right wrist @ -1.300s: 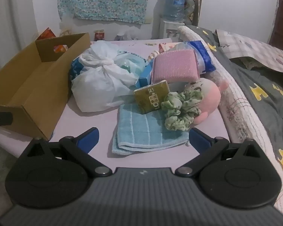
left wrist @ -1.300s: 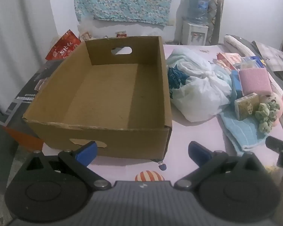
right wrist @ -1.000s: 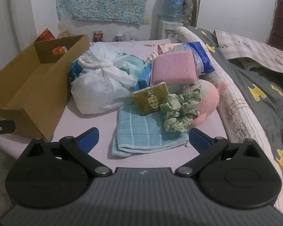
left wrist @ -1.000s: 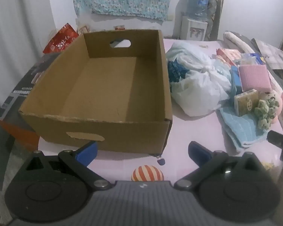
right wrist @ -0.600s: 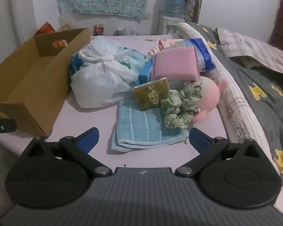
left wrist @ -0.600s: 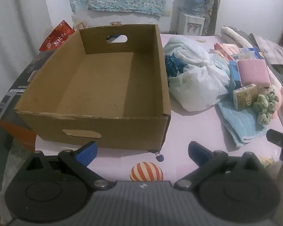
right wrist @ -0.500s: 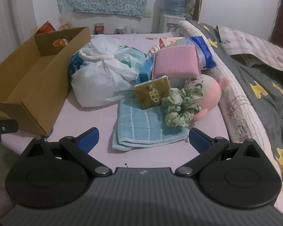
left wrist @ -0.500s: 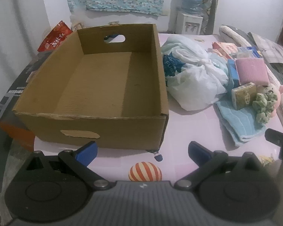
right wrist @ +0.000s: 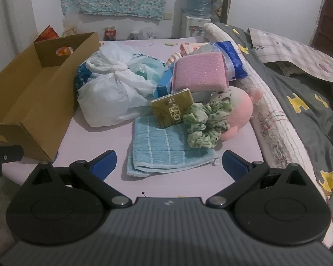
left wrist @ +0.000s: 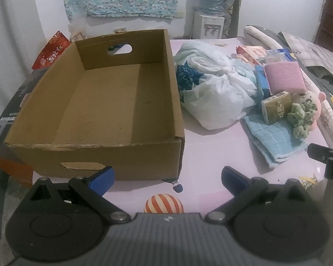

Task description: Organize soft objects

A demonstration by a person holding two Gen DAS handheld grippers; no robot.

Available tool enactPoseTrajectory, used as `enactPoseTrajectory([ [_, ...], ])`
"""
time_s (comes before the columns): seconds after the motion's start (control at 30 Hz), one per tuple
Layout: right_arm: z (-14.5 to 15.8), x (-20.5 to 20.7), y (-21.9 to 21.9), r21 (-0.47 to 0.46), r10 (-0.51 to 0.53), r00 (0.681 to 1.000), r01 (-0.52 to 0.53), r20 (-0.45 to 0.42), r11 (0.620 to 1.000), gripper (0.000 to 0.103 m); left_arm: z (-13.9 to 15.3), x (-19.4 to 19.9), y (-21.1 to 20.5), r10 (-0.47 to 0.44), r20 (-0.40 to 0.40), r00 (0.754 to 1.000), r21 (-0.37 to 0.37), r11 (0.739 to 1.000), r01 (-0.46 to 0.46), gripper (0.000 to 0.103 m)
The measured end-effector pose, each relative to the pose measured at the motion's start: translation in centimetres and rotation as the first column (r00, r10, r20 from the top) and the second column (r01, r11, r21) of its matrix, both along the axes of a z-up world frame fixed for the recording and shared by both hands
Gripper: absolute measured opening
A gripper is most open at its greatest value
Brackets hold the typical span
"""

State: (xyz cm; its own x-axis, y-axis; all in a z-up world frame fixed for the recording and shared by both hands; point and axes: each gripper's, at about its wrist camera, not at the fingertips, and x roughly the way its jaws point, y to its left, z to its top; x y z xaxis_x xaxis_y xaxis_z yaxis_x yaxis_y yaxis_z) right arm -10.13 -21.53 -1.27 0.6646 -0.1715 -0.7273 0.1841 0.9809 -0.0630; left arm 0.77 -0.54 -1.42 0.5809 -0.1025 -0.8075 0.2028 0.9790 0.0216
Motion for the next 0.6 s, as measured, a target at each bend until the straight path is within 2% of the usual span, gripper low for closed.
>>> enactPoseTrajectory([
  [0.6,0.13,0.29,0.00,-0.010,0.002,1.000,-0.002,0.001,1.000,0.102,0.43,0.49,-0.34,-0.011,0.013,1.000,0.002,1.000,0.011,0.103],
])
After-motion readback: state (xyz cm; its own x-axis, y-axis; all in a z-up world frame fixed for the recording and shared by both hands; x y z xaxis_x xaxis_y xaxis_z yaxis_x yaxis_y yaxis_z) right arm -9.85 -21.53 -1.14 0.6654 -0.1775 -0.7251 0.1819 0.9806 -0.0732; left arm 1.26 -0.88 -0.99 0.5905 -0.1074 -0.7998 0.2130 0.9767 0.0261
